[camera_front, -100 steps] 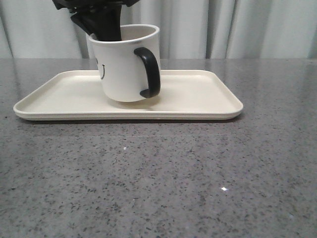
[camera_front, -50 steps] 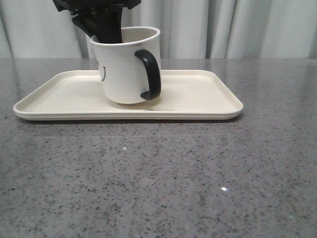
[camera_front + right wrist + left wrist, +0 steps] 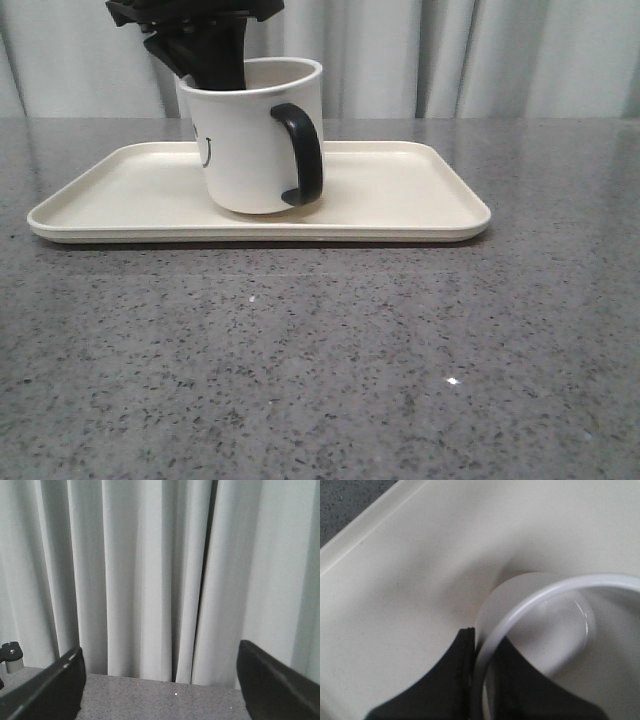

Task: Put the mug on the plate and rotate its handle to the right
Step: 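Lower the mug onto the tray with the left gripper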

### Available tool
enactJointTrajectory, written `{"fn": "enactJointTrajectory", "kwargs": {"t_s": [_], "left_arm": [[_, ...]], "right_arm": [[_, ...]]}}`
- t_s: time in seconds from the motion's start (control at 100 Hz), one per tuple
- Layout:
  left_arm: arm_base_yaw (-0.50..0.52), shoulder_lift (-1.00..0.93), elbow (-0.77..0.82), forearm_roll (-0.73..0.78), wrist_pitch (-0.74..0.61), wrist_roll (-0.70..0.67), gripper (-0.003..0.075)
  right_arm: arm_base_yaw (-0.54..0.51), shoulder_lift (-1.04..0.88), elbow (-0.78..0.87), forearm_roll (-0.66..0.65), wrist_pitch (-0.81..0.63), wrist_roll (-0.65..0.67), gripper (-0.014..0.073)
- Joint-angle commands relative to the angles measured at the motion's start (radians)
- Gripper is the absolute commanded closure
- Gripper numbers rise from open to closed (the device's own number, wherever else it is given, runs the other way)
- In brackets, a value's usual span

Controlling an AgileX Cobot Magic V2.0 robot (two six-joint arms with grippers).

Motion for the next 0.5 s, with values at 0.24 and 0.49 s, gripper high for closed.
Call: {"fn": "enactJointTrajectory", "kwargs": {"t_s": [0.24, 0.49], "left_arm": [[-0.006, -0.034, -0.032, -0.019, -0.018, -0.001, 0.0740], [-0.006, -0.034, -0.032, -0.017, -0.025, -0.001, 0.0740]], "right_arm": [[0.003, 0.014, -0.036, 0.013, -0.045, -0.008, -0.0021], [0.003, 0.014, -0.036, 0.013, -0.045, -0.008, -0.0021]]}}
